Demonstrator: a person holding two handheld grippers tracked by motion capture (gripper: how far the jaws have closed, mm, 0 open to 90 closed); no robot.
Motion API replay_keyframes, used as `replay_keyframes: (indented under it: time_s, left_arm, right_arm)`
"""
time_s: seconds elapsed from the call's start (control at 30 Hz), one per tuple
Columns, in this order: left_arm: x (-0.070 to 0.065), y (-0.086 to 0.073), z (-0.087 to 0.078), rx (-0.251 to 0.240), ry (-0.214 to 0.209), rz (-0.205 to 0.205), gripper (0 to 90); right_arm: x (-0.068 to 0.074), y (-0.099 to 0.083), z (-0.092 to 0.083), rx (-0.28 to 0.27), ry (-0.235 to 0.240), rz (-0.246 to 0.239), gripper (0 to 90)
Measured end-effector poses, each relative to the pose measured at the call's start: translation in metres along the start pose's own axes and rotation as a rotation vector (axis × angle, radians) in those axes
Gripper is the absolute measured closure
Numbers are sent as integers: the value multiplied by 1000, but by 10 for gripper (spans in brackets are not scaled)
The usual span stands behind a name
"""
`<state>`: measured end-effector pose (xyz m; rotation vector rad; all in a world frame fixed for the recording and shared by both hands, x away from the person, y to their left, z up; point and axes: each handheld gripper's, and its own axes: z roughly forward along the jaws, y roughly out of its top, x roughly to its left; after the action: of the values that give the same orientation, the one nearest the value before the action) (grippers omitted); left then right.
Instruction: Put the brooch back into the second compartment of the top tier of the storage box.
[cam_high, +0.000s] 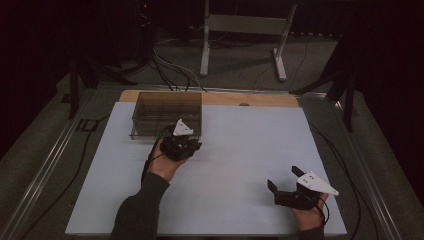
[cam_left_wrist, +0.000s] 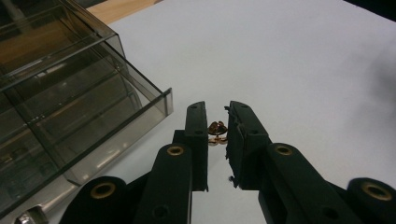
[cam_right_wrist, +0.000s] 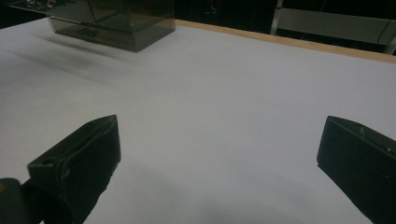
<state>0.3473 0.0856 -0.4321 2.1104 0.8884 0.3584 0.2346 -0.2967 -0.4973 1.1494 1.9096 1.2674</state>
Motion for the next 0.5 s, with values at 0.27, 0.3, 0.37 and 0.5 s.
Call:
replay_keyframes:
  time_s: [0.27,0.3,0.37,0.5]
  left_arm:
    - [6,3,-4,-5,8,-8,797]
    - [7,4,-4,-4,8,-8,797]
    - [8,4,-5,-6,10,-10,796]
    - [11,5,-7,-7,11,-12,796]
  right_arm:
    - [0,0,0,0,-1,2,0]
    - [0,0,0,1,0,2,0]
    - [0,0,0,2,0,1,0]
    - [0,0,0,0,-2,2,0]
